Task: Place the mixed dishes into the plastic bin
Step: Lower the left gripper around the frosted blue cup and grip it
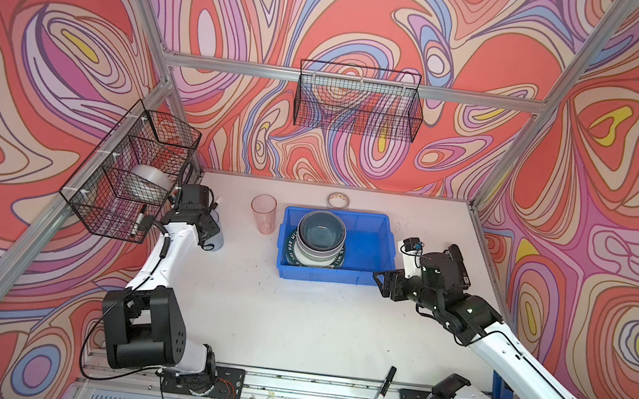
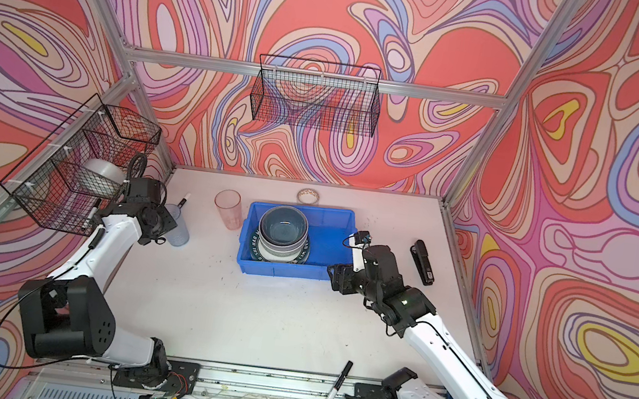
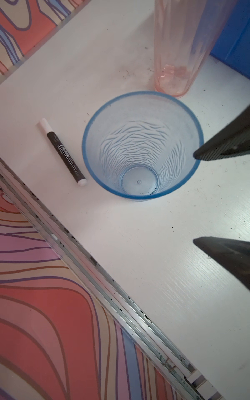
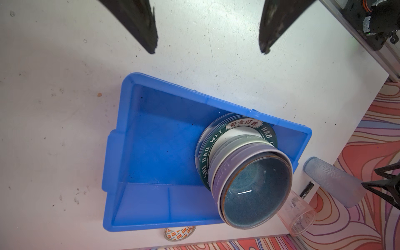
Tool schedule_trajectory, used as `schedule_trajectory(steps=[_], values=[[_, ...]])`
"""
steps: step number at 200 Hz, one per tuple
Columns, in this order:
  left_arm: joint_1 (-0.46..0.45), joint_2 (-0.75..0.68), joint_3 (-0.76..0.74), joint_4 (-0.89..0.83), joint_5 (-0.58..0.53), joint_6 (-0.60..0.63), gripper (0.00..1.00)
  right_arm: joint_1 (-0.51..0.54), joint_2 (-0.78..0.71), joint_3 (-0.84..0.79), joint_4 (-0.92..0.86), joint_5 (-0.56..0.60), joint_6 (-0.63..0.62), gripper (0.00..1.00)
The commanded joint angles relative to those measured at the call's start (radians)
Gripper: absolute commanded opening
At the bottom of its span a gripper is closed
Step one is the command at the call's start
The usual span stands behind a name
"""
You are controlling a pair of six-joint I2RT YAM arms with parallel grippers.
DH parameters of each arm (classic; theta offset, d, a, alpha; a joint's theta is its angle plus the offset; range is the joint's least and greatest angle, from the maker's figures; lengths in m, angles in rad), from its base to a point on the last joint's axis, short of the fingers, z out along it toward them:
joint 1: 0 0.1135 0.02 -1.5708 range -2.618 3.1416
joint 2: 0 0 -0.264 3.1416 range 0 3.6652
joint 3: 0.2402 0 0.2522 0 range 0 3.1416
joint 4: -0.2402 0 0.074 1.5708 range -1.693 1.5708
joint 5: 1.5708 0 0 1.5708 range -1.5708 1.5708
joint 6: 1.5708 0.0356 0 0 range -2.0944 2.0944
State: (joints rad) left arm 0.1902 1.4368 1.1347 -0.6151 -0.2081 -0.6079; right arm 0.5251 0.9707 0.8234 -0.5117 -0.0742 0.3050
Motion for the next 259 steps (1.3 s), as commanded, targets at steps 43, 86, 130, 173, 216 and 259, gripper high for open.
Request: schedule_trajectory(steps=[43,86,130,173,216,259], values=[[0.005,-0.033,-0.035,0.123,0.032,-0.022,0.54,-0.002,-0.007,-0.023,0.037,-0.034,0.013,0.75],[-0.001,-0.107,-0.101,0.197,0.013,0.015,0.58,-0.002,0.007,-0.037,0.071,-0.057,0.020,0.75],[-0.004,-0.095,-0.128,0.268,0.028,0.042,0.63,-0.002,0.013,-0.041,0.088,-0.079,0.023,0.75],[-0.016,-0.041,-0.130,0.307,0.021,0.056,0.64,-0.002,-0.007,-0.056,0.087,-0.081,0.023,0.75],[-0.035,0.009,-0.123,0.303,-0.002,0.057,0.63,-0.002,-0.022,-0.065,0.087,-0.082,0.024,0.75],[-0.049,0.011,-0.140,0.288,-0.011,0.054,0.57,-0.002,-0.025,-0.067,0.088,-0.081,0.021,0.75]])
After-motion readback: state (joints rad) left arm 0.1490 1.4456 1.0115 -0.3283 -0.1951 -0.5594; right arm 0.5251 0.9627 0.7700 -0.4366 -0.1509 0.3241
